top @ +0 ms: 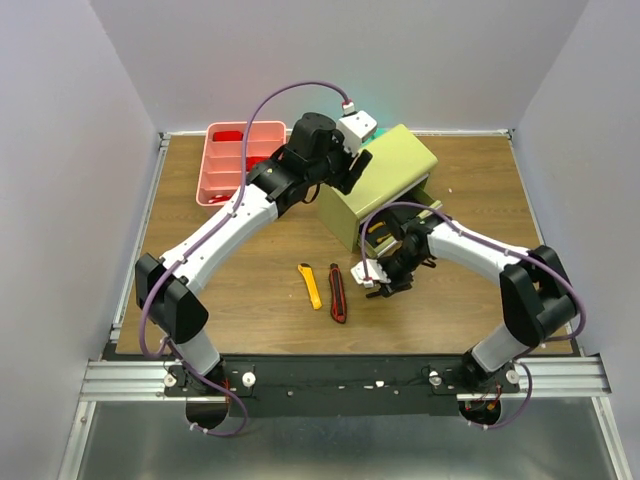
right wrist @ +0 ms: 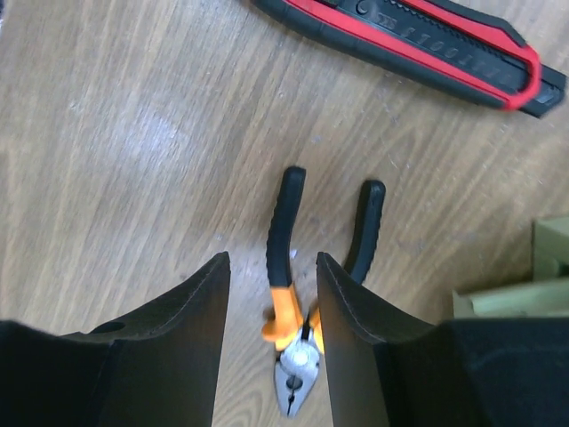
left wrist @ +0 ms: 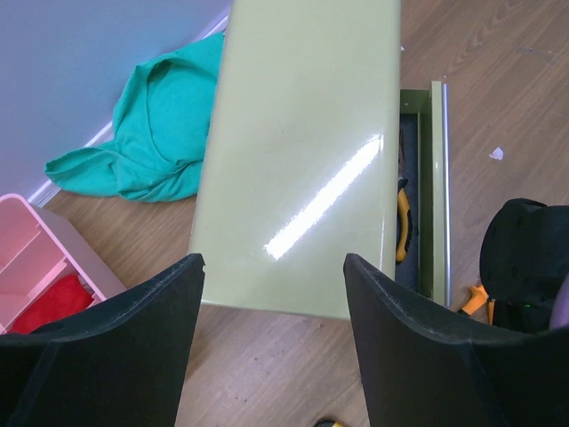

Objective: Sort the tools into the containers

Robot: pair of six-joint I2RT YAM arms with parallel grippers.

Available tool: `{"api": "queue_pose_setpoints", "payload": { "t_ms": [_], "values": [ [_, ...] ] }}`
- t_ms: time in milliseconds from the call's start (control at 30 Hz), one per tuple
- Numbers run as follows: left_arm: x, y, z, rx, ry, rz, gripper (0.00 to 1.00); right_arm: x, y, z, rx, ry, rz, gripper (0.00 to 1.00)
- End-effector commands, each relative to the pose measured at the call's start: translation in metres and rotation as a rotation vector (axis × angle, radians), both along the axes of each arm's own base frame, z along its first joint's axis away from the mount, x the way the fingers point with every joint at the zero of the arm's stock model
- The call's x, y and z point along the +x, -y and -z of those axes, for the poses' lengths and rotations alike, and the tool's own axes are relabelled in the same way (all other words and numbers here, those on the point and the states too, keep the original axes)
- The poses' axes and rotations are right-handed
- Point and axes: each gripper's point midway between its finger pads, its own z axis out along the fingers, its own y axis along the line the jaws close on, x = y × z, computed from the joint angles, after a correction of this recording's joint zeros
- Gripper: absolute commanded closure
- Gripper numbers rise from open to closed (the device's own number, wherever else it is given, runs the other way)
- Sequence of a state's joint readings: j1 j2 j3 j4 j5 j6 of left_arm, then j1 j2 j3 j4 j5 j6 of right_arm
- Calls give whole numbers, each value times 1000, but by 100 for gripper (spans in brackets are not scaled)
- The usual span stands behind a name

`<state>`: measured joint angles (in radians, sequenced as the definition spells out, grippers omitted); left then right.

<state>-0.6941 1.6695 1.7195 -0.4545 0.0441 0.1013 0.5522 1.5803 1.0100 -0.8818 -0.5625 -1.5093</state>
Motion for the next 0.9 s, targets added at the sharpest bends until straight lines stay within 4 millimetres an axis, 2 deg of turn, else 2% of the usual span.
{"api": "queue_pose_setpoints", "payload": {
  "t_ms": [0,167,267,367,400,433,467,500,533,567,633,667,733,767,867],
  "values": [
    [-7,-14,-17,8,59,-19,25,1,-3,24,-49,2,-16,51],
    [-4,-24,-18,27,74,-49,25,6,7,45,-138,5,-13,55],
    [-3,-24,-17,27,72,-49,24,8,15,53,-177,26,-13,61],
    [0,-22,-16,23,67,-49,25,6,15,52,-179,15,-12,72],
    [1,-21,-18,15,70,-49,24,4,13,47,-167,16,-11,78],
    [3,-19,-17,17,66,-48,24,4,12,41,-156,19,-12,91],
    [4,-19,-19,14,69,-49,25,-3,12,34,-152,-3,-13,94],
    [4,-18,-20,9,69,-48,24,1,7,14,-116,24,-1,97],
    [6,-17,-20,9,67,-49,24,-1,5,2,-100,24,5,99],
    [6,-17,-21,7,69,-49,24,-13,10,-9,-106,-14,4,99],
    [8,-16,-20,5,68,-50,24,-13,8,-47,-54,44,-1,99],
    [8,-16,-19,5,64,-49,24,-22,15,-57,-69,27,-5,99],
    [10,-14,-17,3,58,-48,24,-19,19,-78,-77,72,-16,99],
    [10,-14,-16,4,55,-50,24,-23,29,-84,-117,81,-18,99],
    [14,-13,-15,-4,50,-58,24,-10,37,-102,-152,149,-10,99]
  ]
}}
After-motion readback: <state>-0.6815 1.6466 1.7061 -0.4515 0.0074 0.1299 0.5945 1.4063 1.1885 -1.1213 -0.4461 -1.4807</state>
